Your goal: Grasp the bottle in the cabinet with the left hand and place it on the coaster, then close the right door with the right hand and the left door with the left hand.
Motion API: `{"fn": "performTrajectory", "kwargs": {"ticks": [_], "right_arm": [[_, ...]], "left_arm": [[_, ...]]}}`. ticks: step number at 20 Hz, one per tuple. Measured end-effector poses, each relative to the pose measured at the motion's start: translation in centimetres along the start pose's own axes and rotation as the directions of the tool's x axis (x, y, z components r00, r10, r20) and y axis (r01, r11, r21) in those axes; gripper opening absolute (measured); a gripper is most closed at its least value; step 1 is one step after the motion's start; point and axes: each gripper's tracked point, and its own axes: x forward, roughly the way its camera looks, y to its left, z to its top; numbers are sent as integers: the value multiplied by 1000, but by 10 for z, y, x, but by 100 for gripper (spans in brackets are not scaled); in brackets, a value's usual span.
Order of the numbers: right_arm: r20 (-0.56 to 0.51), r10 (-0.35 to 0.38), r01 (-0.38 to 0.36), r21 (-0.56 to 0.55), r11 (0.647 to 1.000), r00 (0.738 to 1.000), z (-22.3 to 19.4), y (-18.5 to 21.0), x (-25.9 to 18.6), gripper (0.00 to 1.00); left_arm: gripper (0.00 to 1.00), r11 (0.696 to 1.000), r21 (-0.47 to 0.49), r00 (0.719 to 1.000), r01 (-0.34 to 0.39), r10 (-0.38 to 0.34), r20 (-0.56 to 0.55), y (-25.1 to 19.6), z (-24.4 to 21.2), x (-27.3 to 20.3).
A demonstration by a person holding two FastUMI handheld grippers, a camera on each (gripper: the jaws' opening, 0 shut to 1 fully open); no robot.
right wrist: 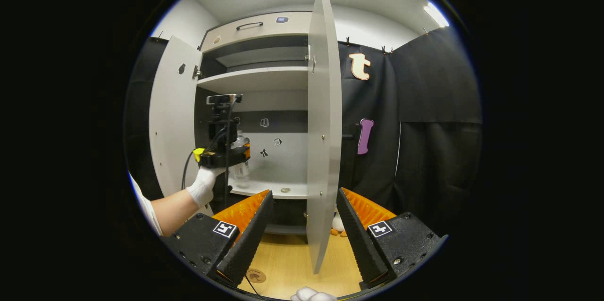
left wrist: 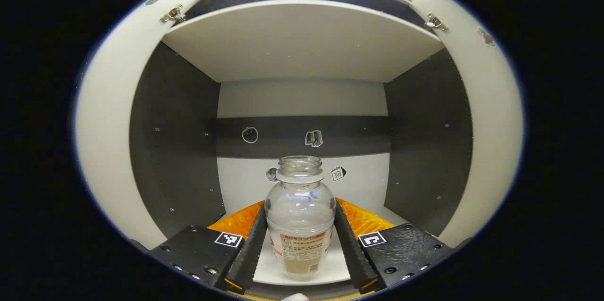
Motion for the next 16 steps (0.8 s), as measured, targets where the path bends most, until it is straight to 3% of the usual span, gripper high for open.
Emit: {"fn": "performTrajectory", "kwargs": {"ticks": [1,6,12,16], "right_arm": [[-4,1,-1,2,1000,1000,-2,2,-3,83],[-12,-10,10,19,1000,1000,-11,12,-27,83],[-49,-50,49,-25,998,998,-30,9,-58,83],[-77,-88,86,-37,996,993,-42,2,-73,83]], "left_arm": [[71,1000,-13,1000,18,-18,1,0,0,-13],[74,999,-18,999,34,-34,10,3,-2,-94],[74,998,-24,998,58,-58,-4,2,-67,-170],[74,993,-38,992,112,-114,-55,-15,-125,-205]]}}
